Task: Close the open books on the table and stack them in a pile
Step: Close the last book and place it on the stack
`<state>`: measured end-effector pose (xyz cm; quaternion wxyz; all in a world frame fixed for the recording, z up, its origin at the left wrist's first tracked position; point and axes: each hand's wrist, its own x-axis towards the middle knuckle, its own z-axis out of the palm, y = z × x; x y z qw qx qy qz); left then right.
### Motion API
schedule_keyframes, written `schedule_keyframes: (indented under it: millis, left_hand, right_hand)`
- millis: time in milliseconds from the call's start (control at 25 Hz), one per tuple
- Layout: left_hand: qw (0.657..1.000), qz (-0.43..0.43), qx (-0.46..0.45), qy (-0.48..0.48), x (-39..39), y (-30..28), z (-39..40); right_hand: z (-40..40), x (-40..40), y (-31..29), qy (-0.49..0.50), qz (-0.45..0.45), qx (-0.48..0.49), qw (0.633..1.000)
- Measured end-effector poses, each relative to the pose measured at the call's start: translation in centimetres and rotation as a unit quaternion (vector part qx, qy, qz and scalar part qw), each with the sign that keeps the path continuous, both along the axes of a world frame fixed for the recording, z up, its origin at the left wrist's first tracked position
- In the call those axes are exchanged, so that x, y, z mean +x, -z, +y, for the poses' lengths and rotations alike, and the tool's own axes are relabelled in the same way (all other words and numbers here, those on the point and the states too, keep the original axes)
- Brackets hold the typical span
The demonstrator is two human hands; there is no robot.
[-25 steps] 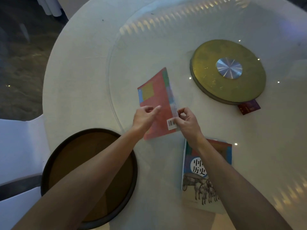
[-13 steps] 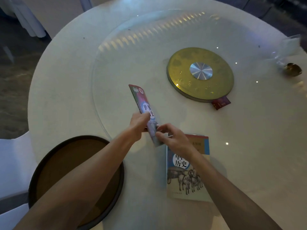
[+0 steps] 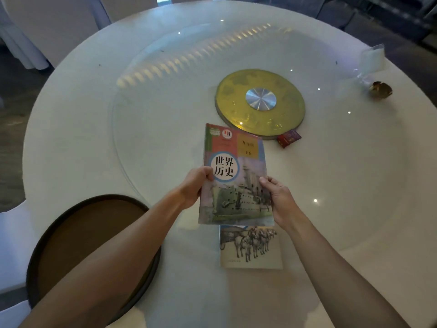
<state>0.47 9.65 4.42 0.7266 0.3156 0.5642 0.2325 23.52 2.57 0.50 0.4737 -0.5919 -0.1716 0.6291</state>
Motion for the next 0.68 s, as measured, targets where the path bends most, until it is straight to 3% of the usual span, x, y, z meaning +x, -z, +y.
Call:
schedule_keyframes:
  millis: [160, 320, 400, 520, 680]
  left_hand:
    - [0.998, 0.056, -0.009, 0.021, 2.0, 3.3, -3.4]
    - [0.988, 0.146, 0.004, 0.045, 3.6, 7.6, -7.0]
    - [0.972, 0.219, 0.027, 0.073, 3.9, 9.0, -8.9]
    - [0.930, 0.318, 0.145, 0.114, 4.5, 9.5, -10.8]
    - [0.886, 0.379, 0.217, 0.156, 5.0, 10.1, -11.3]
  right_hand:
    - [-3.3, 1.6, 1.6, 0.007, -0.097, -0.032, 0.995]
    - [-6.3, 3.2, 4.6, -0.055, -0.235, -0.080, 0.967]
    - [-7.4, 3.4, 5.7, -0.084, -0.296, -0.095, 0.947]
    - [-8.7, 3.3, 6.3, -0.128, -0.410, -0.115, 0.896]
    - [-9.4, 3.0, 7.3, -0.151, -0.514, -0.100, 0.839]
